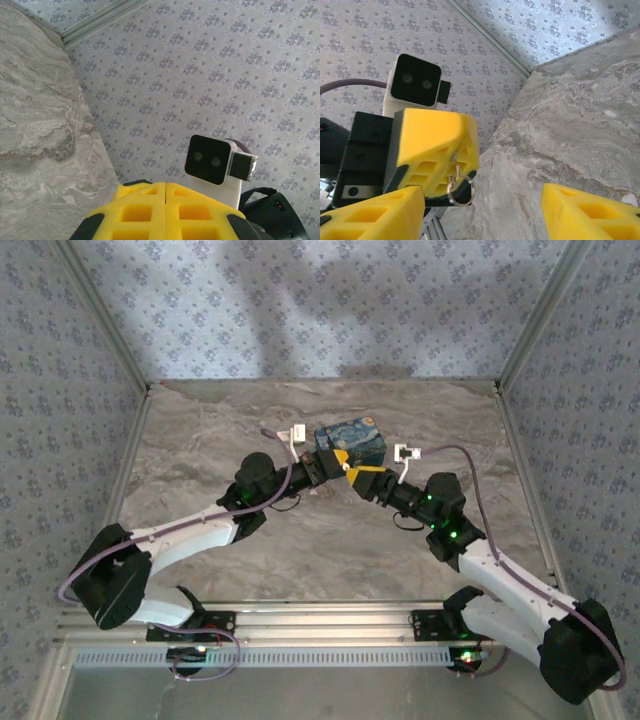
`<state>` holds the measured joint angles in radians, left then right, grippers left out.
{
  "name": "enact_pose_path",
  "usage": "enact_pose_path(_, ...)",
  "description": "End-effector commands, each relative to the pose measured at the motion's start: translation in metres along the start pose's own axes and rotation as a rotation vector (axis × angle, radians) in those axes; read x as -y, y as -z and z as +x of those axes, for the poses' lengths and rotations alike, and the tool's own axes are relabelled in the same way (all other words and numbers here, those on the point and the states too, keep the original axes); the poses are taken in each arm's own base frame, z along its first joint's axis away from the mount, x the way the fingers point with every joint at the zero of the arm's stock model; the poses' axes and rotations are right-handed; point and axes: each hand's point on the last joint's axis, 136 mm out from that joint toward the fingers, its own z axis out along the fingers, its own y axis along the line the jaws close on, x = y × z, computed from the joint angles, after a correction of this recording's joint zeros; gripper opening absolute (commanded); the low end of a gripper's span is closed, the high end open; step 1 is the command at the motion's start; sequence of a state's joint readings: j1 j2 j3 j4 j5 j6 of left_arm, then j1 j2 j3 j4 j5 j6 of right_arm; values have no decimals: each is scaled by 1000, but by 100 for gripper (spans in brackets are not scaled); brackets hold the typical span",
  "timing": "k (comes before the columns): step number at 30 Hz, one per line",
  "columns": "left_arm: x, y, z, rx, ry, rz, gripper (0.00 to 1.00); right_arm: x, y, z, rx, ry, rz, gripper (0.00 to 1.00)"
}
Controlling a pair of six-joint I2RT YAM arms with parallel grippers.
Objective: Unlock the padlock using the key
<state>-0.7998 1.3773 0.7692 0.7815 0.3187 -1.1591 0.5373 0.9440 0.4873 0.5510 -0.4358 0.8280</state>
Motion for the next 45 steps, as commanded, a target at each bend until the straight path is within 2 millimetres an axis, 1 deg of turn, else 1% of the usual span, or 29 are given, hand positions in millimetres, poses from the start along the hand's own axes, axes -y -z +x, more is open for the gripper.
enact_pose_path(1, 22, -4, -4, 1, -46, 67, 0, -21, -4, -13, 28, 3, -75, 62)
enact_pose_path(7, 23, -7, -3, -4, -42, 73, 0, -23, -9, -15, 27, -4, -89, 55)
enact_pose_path(19, 22, -7, -3, -2, -35, 71, 0, -18, -13, -14, 23, -22, -75, 35)
enact_pose_path(23, 21, -7, -3, -1, -33, 71, 0, -18, -13, -13, 20, -24, -69, 25)
enact_pose_path(27, 21, -6, -4, 7, -33, 67, 0, -13, -13, -12, 11, -28, -50, 9)
enact_pose_path(29, 19, -4, -5, 12, -32, 56, 0, -10, -12, -11, 8, -29, -34, 4)
enact_pose_path(32, 17, -2, -6, 19, -48, 35, 9, -4, -9, -10, 6, -27, -4, 0)
enact_pose_path(34, 16, 1, -7, 24, -63, 14, 18, 1, -5, -9, 1, -19, 22, 0)
enact_pose_path(35, 15, 3, -9, 27, -72, 2, 24, 3, -3, -8, -2, -10, 37, 0)
enact_pose_path(36, 14, 6, -11, 32, -81, -14, 34, 6, 1, -7, -8, -3, 60, 0)
enact_pose_path(37, 11, 8, -13, 34, -87, -36, 38, 10, 3, -6, -16, 9, 84, 0)
enact_pose_path(38, 7, 12, -16, 34, -95, -66, 41, 16, 8, -4, -29, 22, 123, 0)
enact_pose_path(41, -15, 22, -24, 5, -138, -209, 51, 31, 25, 2, -63, 79, 243, 0)
enact_pose_path(43, -33, 30, -27, -37, -201, -341, 55, 44, 40, 5, -83, 127, 353, 0)
enact_pose_path(45, -43, 31, -27, -92, -286, -430, 59, 56, 56, 6, -98, 161, 459, 0)
